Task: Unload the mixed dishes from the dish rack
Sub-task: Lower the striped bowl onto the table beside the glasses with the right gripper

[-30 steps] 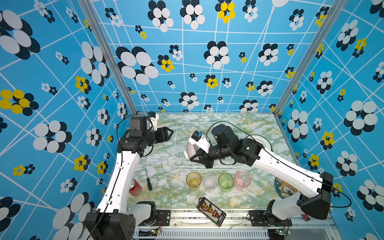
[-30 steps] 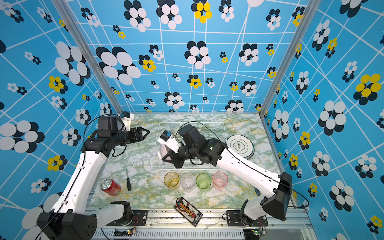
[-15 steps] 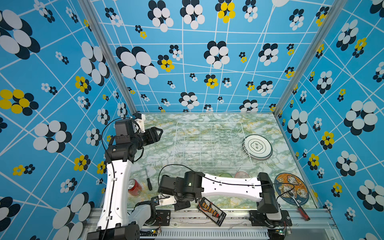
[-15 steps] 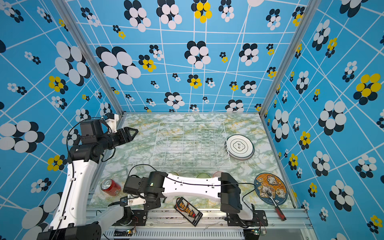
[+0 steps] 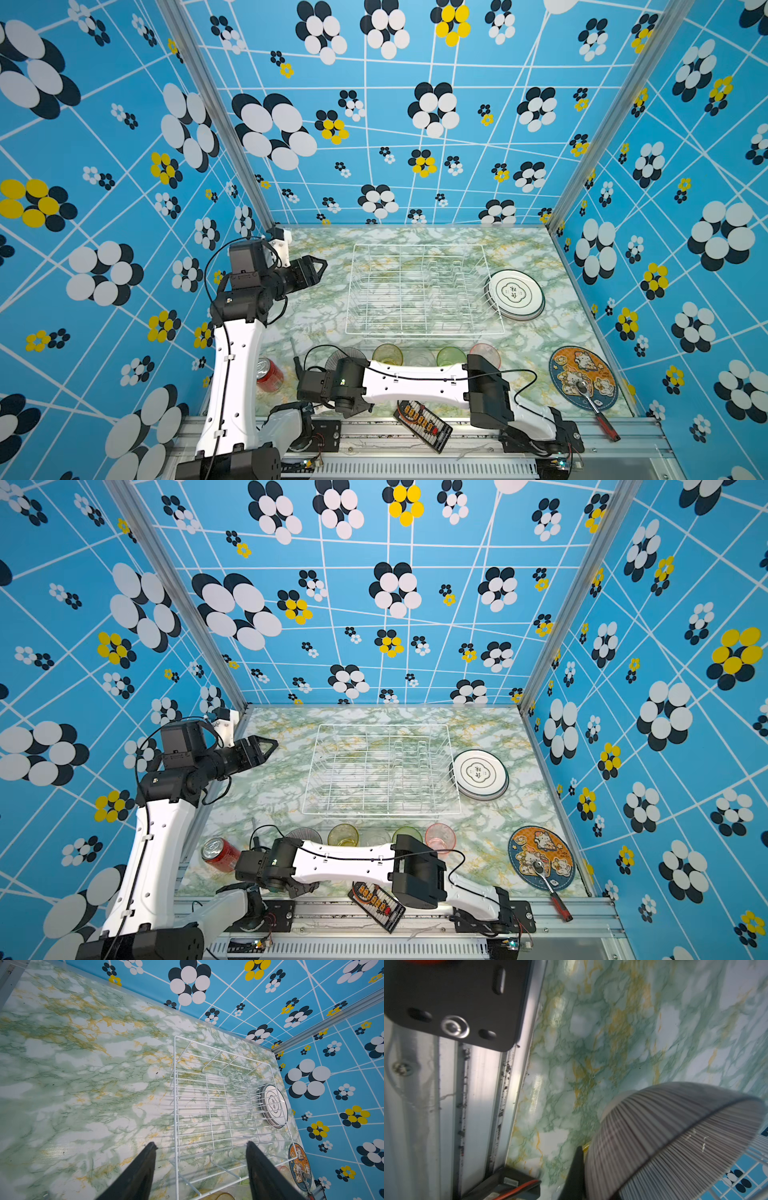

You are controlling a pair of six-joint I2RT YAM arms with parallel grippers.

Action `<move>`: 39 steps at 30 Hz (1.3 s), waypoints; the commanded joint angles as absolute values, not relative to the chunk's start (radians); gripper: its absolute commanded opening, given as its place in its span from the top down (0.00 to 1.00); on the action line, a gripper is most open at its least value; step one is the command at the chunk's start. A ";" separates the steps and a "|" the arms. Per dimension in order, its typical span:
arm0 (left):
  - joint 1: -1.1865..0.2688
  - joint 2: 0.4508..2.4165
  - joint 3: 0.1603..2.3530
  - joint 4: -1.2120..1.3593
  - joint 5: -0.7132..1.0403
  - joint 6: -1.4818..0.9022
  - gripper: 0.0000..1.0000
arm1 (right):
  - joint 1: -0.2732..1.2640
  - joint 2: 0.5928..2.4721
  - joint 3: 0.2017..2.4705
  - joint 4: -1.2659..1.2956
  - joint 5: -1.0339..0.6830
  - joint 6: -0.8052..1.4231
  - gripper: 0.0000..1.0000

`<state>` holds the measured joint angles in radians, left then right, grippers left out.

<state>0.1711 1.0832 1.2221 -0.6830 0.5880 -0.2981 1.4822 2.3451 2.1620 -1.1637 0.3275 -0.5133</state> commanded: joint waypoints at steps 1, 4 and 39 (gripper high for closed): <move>0.183 1.084 1.201 -0.654 0.619 -0.296 0.30 | 1.480 2.379 2.189 -1.170 0.409 -0.531 1.00; 0.184 1.089 1.200 -0.649 0.625 -0.297 0.30 | 1.473 2.390 2.186 -1.166 0.417 -0.536 1.00; 0.183 1.111 1.199 -0.649 0.642 -0.304 0.30 | 1.417 2.406 2.110 -1.145 0.363 -0.497 0.73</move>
